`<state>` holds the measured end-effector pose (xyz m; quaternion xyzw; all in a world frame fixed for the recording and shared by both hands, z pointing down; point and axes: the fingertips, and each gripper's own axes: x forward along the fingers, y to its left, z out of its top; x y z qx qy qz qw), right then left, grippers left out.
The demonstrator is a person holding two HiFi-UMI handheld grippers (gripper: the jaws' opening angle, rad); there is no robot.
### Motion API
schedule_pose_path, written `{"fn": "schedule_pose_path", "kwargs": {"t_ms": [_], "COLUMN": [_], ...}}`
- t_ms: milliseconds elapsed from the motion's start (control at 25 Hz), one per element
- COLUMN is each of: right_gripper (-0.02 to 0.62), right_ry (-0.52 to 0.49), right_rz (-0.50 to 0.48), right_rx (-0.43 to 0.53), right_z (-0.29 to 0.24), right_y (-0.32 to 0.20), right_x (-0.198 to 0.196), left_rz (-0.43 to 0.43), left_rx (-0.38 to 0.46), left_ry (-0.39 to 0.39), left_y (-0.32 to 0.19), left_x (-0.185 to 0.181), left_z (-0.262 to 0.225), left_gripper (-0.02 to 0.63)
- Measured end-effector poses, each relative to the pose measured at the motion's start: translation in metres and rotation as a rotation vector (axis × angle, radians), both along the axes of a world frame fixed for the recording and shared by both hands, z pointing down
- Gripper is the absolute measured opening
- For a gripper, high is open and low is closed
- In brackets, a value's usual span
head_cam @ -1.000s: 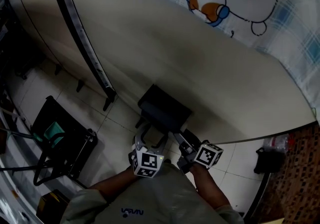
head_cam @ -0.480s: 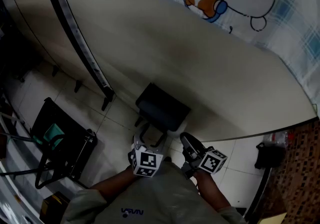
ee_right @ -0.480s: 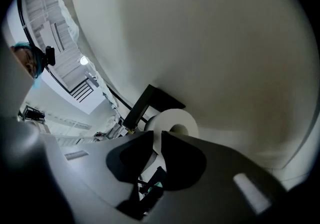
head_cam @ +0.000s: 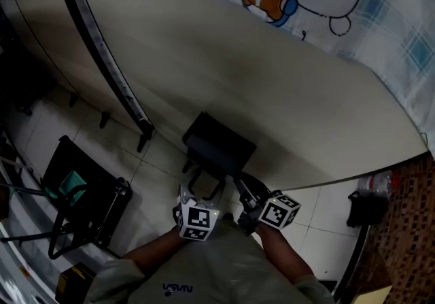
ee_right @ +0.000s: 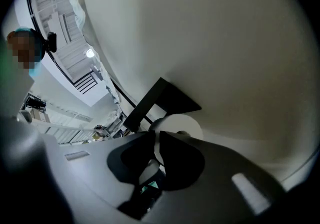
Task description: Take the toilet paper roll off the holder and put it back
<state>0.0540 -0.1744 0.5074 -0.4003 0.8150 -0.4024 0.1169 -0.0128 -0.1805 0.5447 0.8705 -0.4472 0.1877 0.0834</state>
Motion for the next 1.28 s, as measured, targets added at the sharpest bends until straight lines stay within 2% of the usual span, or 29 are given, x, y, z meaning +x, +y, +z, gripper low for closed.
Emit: {"fn": "schedule_pose_path", "kwargs": {"t_ms": [200, 320, 560, 1040, 1280], "right_gripper": [0.028, 0.003, 0.003, 0.003, 0.003], "right_ry": [0.052, 0.070, 0.186, 0.351, 0.393], "right_rz": [-0.045, -0.031, -0.030, -0.078, -0.077], "right_rx": [0.008, 0.002, -0.041, 0.001, 0.018], "right_z": [0.003, 0.005, 0.029, 0.037, 0.038], "right_y": [-0.006, -0.003, 0.001, -0.009, -0.008], "right_x": [-0.018, -0.012, -0.004, -0.027, -0.026], "left_rz": [0.003, 0.004, 0.011, -0.010, -0.030], "left_rx": [0.000, -0.002, -0.003, -0.002, -0.009], "left_ry": [0.014, 0.023, 0.041, 0.053, 0.073], "left_y": [0.002, 0.002, 0.004, 0.004, 0.001], "left_x": [0.000, 0.001, 0.001, -0.010, -0.017], "left_z": [-0.001, -0.002, -0.003, -0.008, -0.009], "left_gripper": [0.297, 0.291, 0.285, 0.258, 0.247]}}
